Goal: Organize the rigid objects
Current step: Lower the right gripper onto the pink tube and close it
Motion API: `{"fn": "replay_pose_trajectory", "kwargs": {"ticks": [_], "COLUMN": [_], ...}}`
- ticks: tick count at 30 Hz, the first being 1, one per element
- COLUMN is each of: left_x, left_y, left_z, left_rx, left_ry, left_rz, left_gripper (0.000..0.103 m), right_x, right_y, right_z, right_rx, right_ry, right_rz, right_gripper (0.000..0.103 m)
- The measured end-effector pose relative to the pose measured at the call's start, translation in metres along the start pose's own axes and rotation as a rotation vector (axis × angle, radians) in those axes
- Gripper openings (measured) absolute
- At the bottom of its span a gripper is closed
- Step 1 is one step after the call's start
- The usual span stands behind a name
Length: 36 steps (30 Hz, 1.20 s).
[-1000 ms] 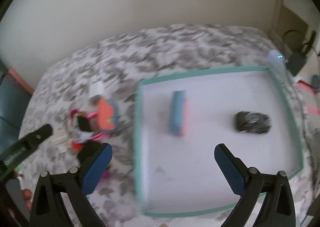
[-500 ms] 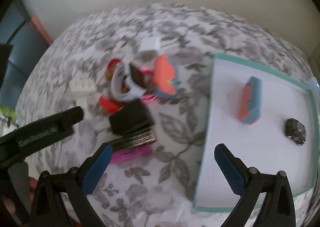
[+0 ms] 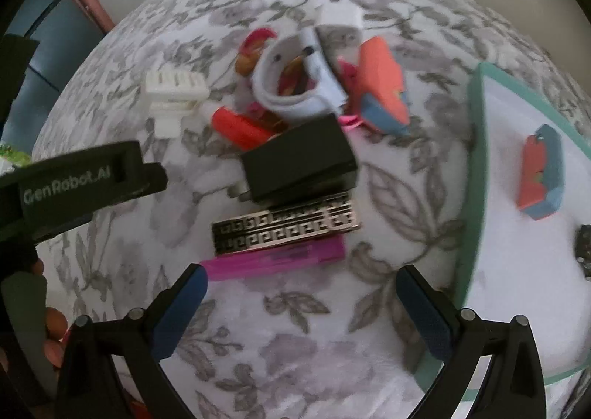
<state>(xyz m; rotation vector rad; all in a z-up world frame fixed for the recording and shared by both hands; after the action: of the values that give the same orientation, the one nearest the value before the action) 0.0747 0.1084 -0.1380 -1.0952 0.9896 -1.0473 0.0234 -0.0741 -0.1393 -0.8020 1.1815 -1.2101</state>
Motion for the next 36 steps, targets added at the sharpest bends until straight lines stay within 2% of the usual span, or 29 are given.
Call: {"fn": "replay_pose_trajectory", "kwargs": {"ticks": [2,8,13,21,28,36], "left_x": [-0.004,-0.012,-0.016,-0.003,0.003,0.022], "left_y": [0.001,0.005,0.006,0.002,0.001,-0.006], "left_z": [0.001,0.007,0.010,0.014,0.014,0.014], "left_rx": [0.001,-0.002,-0.002,-0.003,-0.002,-0.003], "left_ry": [-0.003,-0.011,-0.015,-0.001,0.014,0.041], "left_rz": [-0.001,-0.004,-0.003,-0.003,-0.010,-0.040], "left_gripper": [0.096,0.096,0.096,0.096,0.096,0.096], "right_x": [-0.007,-0.018,-0.024,-0.019,-0.019,-0.001], "right_y": [0.003,0.015,0.019,0.012,0.004,-0.017], "right_z": [-0.001,0.000,0.003,0.012,0.008,0.012], "right_rx": [-0.005,-0.018,-0.007,0.013,0.009,0.048], "right_ry": [-0.023,-0.078,-0.074,-0.060,-0.068,0.000], "right_rz": [0.009,-0.034,-0.034,-0.017,-0.014,0.019], "right_gripper": [0.103,0.103,0.102,0.084,0.084,0.084]}}
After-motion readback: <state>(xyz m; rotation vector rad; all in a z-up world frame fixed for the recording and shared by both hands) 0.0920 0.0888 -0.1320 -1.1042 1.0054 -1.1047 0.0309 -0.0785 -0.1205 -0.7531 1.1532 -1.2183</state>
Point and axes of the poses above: each gripper's, at about its wrist camera, not at the fingertips, and y roughly the way its jaws point, x to its right, z to its top, the point moved 6 cm from there along y, roughly the way its jaws point, and after that the axes turned 7 degrees about z, right-handed, at the moved point
